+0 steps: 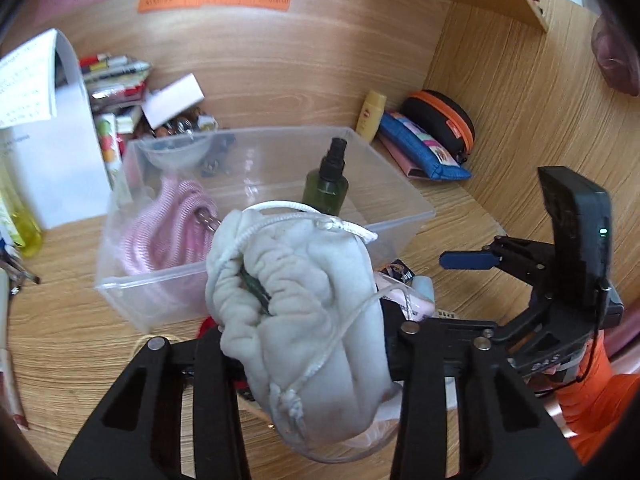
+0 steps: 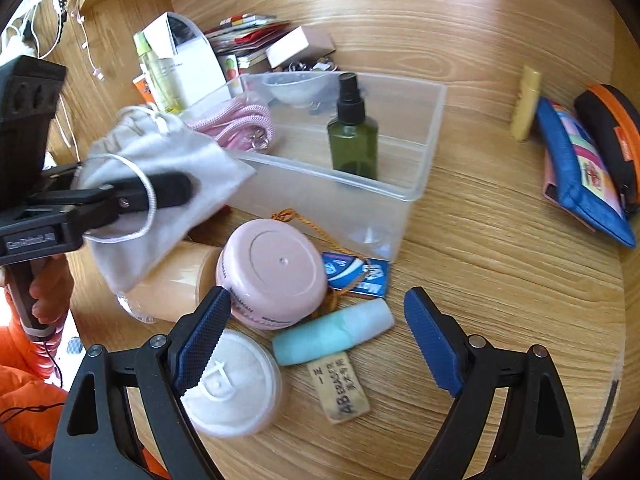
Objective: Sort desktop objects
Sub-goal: 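Grasp the white drawstring pouch with left gripper while right grasps the pink compact, then carry the pouch toward the box with left while right lowers compact into box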
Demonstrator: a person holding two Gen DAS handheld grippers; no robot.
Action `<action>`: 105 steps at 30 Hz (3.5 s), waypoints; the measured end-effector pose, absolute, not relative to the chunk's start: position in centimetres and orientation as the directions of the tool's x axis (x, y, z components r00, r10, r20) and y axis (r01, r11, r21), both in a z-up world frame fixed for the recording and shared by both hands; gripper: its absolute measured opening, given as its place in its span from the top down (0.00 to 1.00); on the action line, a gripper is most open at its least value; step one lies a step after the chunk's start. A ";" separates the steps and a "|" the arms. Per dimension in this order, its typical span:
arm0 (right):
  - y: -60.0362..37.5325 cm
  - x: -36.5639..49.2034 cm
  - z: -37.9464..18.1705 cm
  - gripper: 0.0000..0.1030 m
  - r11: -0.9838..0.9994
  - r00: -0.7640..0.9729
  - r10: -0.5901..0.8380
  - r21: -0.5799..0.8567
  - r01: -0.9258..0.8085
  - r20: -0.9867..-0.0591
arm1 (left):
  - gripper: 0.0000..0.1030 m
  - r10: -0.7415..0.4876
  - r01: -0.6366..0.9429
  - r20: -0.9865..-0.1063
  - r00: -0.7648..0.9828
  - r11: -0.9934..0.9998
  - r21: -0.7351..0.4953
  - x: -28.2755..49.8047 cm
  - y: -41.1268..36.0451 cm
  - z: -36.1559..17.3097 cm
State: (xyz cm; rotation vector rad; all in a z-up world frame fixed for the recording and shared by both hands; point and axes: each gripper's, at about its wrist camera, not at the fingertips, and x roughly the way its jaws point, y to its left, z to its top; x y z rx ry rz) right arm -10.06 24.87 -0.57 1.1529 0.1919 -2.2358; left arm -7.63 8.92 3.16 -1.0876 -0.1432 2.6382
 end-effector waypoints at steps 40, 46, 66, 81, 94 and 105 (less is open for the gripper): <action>24.0 -12.0 4.5 0.40 -0.832 -0.537 -0.447 0.111 0.544 -0.715 | 0.63 0.207 -0.111 -0.538 -0.817 -0.972 -0.206 -6.9 1.6 8.0; 23.2 -12.3 6.7 0.41 -0.819 -0.570 -0.469 0.090 0.567 -0.674 | 0.63 0.184 -0.096 -0.498 -0.847 -0.975 -0.199 -7.3 0.7 9.6; 15.9 -16.9 7.1 0.41 -0.765 -0.518 -0.539 0.128 0.631 -0.664 | 0.63 0.239 -0.112 -0.489 -0.839 -0.955 -0.274 -13.5 -0.6 9.6; 15.2 -19.2 2.5 0.41 -0.773 -0.428 -0.509 0.179 0.608 -0.747 | 0.63 0.244 -0.097 -0.670 -0.701 -0.964 -0.249 -18.4 2.0 3.1; 15.7 -20.1 2.3 0.41 -0.806 -0.463 -0.447 0.121 0.579 -0.765 | 0.63 0.074 -0.059 -0.693 -0.717 -0.997 -0.044 -18.2 4.0 2.0; 15.6 -20.4 1.8 0.41 -0.826 -0.473 -0.392 0.075 0.559 -0.789 | 0.61 -0.028 -0.061 -0.704 -0.710 -0.993 0.102 -18.3 5.6 0.7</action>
